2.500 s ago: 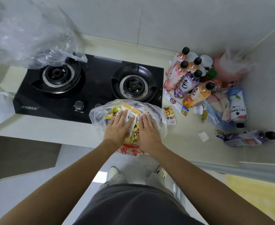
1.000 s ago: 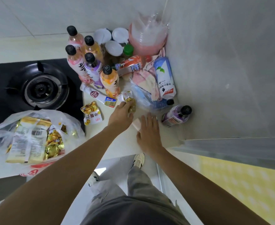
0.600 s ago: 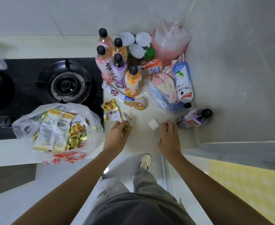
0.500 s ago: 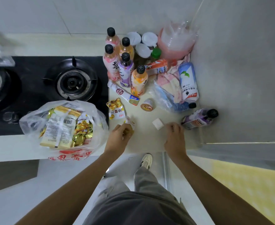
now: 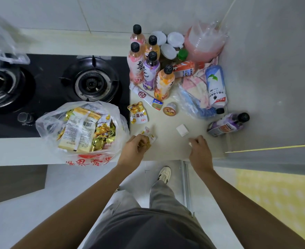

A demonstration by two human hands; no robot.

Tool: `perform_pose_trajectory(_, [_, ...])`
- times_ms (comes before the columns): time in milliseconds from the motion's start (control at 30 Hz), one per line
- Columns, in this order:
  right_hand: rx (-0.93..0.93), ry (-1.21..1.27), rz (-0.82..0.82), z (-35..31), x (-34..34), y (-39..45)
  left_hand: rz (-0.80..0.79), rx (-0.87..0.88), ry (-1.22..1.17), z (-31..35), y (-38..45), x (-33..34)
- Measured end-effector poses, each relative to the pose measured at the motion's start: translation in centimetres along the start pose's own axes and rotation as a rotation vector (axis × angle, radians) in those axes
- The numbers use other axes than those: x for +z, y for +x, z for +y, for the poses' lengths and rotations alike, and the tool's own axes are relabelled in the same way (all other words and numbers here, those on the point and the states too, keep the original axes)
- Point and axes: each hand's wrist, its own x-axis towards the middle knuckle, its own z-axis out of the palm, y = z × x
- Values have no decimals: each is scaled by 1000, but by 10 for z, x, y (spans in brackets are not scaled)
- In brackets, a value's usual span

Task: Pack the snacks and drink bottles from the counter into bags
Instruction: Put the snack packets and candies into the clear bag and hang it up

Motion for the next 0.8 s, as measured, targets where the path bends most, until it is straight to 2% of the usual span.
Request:
perform_pose_trajectory(100, [-47, 53, 31, -21, -7, 8, 16, 15, -56, 6, -3, -7])
perform_pose_trajectory(233, [-189, 214, 120, -84, -35, 21, 54, 72, -155, 23, -11, -34])
perform_pose_trajectory(400, [-343, 394, 216, -180, -59, 25, 203, 160, -261, 32, -36, -95])
perform_pose_trajectory(600, [-588, 484, 189, -298, -55, 12, 422, 33, -283, -12, -71, -165])
perform_pose_trajectory(700, [-616, 404, 104, -332, -25, 10, 420, -112, -210, -51, -72, -183])
perform_pose_trajectory(800, [-555, 264, 30, -343, 8, 15, 367, -193, -184, -79, -60, -193])
